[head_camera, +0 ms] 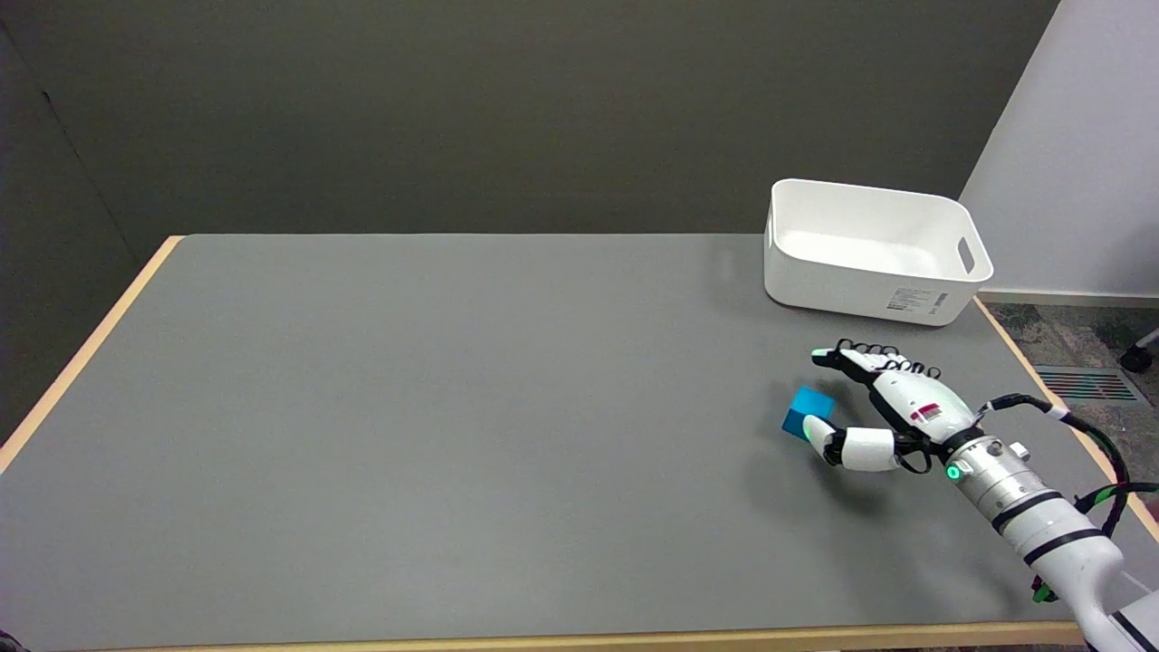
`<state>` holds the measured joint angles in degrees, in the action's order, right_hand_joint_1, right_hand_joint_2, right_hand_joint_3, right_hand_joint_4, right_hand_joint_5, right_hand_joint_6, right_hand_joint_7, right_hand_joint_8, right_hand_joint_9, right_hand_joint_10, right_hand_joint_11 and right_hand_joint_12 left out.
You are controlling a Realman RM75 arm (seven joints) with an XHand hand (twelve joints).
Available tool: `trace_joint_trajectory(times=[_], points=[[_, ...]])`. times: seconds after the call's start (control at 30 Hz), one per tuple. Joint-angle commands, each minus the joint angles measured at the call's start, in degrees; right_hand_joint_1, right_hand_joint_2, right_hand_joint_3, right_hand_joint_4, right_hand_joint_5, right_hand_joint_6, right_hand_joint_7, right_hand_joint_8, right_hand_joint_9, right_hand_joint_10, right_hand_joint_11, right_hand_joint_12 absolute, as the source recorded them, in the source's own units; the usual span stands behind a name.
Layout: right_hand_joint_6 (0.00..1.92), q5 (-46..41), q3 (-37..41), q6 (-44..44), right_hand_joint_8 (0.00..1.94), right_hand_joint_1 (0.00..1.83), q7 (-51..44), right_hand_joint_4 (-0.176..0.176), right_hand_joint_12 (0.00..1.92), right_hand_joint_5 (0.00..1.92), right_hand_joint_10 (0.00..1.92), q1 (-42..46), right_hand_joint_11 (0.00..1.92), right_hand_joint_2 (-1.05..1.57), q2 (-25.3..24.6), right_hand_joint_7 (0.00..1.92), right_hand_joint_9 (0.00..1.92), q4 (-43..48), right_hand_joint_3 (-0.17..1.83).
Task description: Pick up blue wooden cube.
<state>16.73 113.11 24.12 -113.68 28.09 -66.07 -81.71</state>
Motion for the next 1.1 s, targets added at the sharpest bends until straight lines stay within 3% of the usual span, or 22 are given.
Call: trace_joint_trajectory(times=[0.03, 0.1, 0.17, 0.43, 0.53, 0.67, 0.83, 0.9, 0.97, 1.03, 1.1], points=[[0.47, 0.39, -3.03, -0.85, 0.36, 0.40, 0.08, 0.011, 0.97, 0.20, 0.58, -1.40, 0.04, 0.61, 0.42, 0.26, 0.18, 0.27, 0.99], [0.43, 0.39, -3.56, -1.48, 0.33, 0.43, 0.08, 0.011, 1.02, 0.22, 0.56, -1.71, 0.02, 0.64, 0.63, 0.28, 0.19, 0.69, 0.92], [0.48, 0.37, -3.72, -1.67, 0.37, 0.40, 0.08, 0.011, 0.97, 0.20, 0.59, -1.77, 0.05, 0.61, 0.69, 0.26, 0.17, 0.96, 1.01], [0.48, 0.13, -4.68, -2.26, 0.38, 0.42, 0.08, 0.010, 0.98, 0.20, 0.59, -1.63, 0.06, 0.62, 0.32, 0.28, 0.19, 1.02, 1.01], [0.44, 0.08, -4.98, -2.79, 0.34, 0.47, 0.08, 0.008, 1.04, 0.22, 0.58, -1.23, 0.05, 0.65, -0.18, 0.30, 0.20, 1.05, 0.93], [0.48, 0.08, -5.06, -2.85, 0.39, 0.46, 0.08, 0.006, 1.01, 0.21, 0.61, -0.88, 0.08, 0.62, -0.96, 0.29, 0.20, 1.10, 1.01], [0.51, 0.00, -4.71, -2.01, 0.48, 0.63, -0.32, -0.004, 1.09, 0.22, 0.69, -1.15, 0.12, 0.68, -1.23, 0.36, 0.27, 1.02, 0.99], [0.61, -0.03, -4.58, -1.38, 0.70, 0.82, -0.35, -0.015, 1.21, 0.24, 0.86, -1.31, 0.16, 0.77, -1.25, 0.43, 0.38, 1.04, 0.93], [0.84, -0.08, -4.58, -0.81, 1.26, 0.88, -0.42, -0.021, 1.29, 0.22, 1.19, -1.65, 0.22, 0.84, -1.31, 0.36, 0.48, 1.28, 0.87], [1.22, -0.30, -4.60, 0.06, 1.94, 1.17, -0.97, -0.039, 1.88, 0.19, 1.92, -1.98, 0.06, 1.31, -1.31, 0.38, 0.36, 1.52, 0.33], [1.87, -1.61, -4.83, 0.79, 1.94, 0.99, -1.95, -0.167, 1.92, 0.30, 1.92, -2.20, 0.05, 1.47, -1.25, 0.36, 0.38, 1.72, 0.07]])
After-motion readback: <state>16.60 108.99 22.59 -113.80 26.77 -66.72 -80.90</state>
